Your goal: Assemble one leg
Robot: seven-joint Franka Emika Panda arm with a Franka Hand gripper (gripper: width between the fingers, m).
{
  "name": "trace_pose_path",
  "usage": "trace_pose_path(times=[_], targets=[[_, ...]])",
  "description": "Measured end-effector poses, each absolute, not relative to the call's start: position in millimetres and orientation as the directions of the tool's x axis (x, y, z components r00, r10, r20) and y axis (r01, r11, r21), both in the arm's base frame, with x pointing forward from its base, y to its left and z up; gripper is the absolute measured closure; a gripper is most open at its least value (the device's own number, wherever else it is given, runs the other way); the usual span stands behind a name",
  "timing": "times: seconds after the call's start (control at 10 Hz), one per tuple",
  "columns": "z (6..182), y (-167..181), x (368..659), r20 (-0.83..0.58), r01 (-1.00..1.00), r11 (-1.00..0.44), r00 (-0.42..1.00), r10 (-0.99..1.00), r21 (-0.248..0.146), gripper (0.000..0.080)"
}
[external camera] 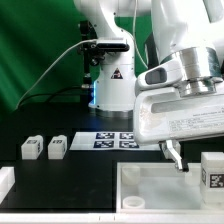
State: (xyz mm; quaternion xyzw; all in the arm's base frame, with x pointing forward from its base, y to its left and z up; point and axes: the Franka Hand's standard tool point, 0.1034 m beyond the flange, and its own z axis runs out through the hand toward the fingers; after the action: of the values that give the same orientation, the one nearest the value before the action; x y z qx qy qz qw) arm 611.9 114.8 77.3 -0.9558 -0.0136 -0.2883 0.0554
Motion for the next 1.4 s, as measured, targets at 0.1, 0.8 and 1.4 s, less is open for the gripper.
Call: trace_pose_path(times=[0.1,0.8,1.4], targets=[[77.2,115,612,0.553,0.058,-0.993,0.833,-0.006,-0.098,0.0156],[87.0,116,610,0.499,-0.003,-0.991,0.863,-0.072,-0.137,0.015],[102.4,113,624,0.178,-0.079,-0.979,0.978,-0.113,-0.189,0.015]])
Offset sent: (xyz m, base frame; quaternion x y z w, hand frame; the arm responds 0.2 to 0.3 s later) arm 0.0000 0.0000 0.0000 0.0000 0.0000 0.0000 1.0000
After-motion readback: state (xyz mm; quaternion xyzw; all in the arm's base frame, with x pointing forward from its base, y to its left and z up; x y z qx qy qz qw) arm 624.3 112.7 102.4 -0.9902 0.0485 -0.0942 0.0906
